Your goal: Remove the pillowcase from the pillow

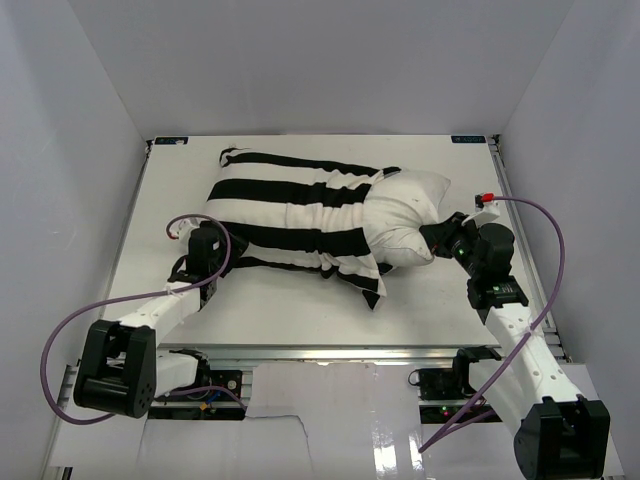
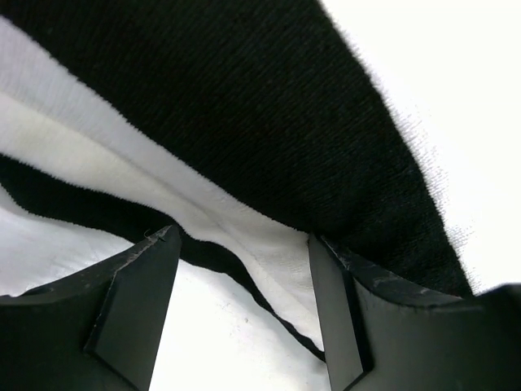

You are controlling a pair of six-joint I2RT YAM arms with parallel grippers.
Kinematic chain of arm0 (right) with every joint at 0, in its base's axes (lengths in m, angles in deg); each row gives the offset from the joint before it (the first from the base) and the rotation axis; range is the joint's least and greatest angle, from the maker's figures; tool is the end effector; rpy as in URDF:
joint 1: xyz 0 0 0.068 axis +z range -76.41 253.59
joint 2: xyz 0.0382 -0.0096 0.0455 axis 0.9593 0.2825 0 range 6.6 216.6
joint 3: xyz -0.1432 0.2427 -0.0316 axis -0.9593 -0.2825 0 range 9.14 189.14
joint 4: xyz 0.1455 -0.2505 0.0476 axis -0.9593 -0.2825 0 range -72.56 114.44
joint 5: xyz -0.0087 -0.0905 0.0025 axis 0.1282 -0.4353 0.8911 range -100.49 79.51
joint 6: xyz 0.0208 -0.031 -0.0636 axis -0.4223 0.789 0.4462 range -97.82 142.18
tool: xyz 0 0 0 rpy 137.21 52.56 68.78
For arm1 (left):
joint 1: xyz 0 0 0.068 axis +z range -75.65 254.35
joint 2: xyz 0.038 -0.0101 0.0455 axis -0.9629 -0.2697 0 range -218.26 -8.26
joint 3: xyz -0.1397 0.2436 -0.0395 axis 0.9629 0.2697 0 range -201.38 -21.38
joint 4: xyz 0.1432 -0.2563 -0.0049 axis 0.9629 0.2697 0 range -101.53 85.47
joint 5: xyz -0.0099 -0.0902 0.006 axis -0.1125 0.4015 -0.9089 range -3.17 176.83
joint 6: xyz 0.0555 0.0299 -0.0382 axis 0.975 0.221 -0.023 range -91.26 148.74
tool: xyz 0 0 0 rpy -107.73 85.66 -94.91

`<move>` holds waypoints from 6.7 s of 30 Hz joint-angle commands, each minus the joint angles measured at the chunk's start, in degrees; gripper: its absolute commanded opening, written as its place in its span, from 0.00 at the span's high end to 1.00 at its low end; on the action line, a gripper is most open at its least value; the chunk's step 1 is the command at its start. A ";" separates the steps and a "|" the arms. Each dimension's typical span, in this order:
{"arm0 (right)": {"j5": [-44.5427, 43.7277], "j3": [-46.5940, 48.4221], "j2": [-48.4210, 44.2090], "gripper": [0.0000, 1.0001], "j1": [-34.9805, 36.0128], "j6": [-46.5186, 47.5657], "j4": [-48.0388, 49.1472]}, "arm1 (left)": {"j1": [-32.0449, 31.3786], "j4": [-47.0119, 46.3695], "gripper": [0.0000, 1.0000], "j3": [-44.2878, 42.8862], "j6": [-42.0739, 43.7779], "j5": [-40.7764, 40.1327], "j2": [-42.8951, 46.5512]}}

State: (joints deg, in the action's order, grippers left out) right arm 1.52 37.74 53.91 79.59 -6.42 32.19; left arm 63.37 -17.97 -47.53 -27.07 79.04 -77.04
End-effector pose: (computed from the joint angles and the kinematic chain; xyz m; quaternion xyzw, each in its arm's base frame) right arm 0.2462 0.0388 0.2575 0.0850 0.7654 0.2653 0.5802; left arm 0.2720 -0.0443 0.1454 -0.3677 0.8107 -0.1979 0.4103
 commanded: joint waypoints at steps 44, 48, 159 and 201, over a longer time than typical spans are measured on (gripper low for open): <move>1.61 -1.44 -0.55 0.92 -3.45 -1.11 8.07 | 30.24 -1.82 0.18 -2.58 -13.97 21.86 -7.42; 1.26 -1.44 -0.55 0.92 -3.62 -0.93 8.07 | 29.18 -2.00 0.25 -4.78 -13.80 21.86 -13.04; -19.22 -0.21 -20.33 0.92 -0.02 4.87 -3.35 | 3.60 28.32 1.00 -56.11 24.44 -0.13 -29.40; 6.88 10.86 8.94 0.92 -33.77 1.18 -5.02 | -11.52 23.67 0.22 -4.79 16.88 13.67 19.73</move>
State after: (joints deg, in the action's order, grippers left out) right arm 6.28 47.99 64.14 46.50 -4.45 23.67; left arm 52.20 8.94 -53.54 -9.04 89.23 -57.19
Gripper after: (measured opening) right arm 0.122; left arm 0.785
